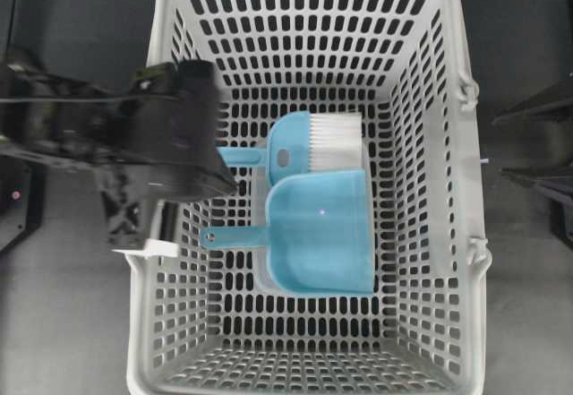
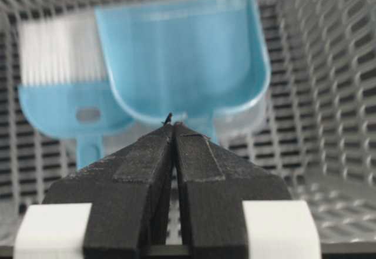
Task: Pick up the dustpan from the shopping basket with the left arm.
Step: 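Lower the open left gripper around the blue dustpan's handle base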
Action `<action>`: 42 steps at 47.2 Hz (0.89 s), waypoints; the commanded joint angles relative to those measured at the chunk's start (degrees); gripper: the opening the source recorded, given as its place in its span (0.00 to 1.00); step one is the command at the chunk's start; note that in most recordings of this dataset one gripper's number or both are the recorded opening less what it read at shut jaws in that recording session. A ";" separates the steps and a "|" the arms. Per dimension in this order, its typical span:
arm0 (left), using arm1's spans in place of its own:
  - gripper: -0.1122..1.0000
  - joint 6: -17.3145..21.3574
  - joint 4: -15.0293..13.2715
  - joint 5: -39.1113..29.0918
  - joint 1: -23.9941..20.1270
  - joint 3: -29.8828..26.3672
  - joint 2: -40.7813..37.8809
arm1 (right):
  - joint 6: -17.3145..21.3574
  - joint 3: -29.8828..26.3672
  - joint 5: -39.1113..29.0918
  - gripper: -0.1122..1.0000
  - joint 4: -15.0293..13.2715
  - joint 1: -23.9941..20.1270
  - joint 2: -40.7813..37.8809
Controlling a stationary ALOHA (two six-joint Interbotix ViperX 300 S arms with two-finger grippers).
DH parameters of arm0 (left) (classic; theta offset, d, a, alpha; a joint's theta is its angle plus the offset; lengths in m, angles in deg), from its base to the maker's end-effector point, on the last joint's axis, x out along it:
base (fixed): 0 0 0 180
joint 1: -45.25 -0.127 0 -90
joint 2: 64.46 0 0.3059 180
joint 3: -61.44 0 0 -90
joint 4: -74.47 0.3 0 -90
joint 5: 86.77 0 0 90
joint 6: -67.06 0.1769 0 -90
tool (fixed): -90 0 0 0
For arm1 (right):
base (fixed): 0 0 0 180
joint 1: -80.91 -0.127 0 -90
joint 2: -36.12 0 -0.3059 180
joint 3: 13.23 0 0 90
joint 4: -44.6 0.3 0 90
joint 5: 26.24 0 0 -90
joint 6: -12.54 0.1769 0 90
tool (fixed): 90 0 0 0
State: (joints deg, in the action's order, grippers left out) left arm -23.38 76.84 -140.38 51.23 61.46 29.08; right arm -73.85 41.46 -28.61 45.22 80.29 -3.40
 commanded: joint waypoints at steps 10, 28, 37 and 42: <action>0.60 -0.53 0.18 -7.65 0.53 -7.38 -8.88 | -0.18 -1.14 0.62 0.72 0.18 0.18 -0.18; 0.90 -4.04 0.18 -8.53 3.08 -6.42 -18.72 | -0.26 -0.35 0.88 0.72 0.09 0.18 1.05; 0.90 -5.98 0.18 -8.26 3.16 -4.31 -21.18 | -0.26 0.18 0.88 0.72 0.18 0.18 1.76; 0.90 -5.98 0.18 -8.00 3.16 -3.16 -21.62 | -0.26 0.26 0.88 0.72 0.18 0.18 1.76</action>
State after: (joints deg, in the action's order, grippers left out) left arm -29.18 76.84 -148.82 54.22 58.12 7.20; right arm -74.03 42.08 -28.26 45.22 80.38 -1.29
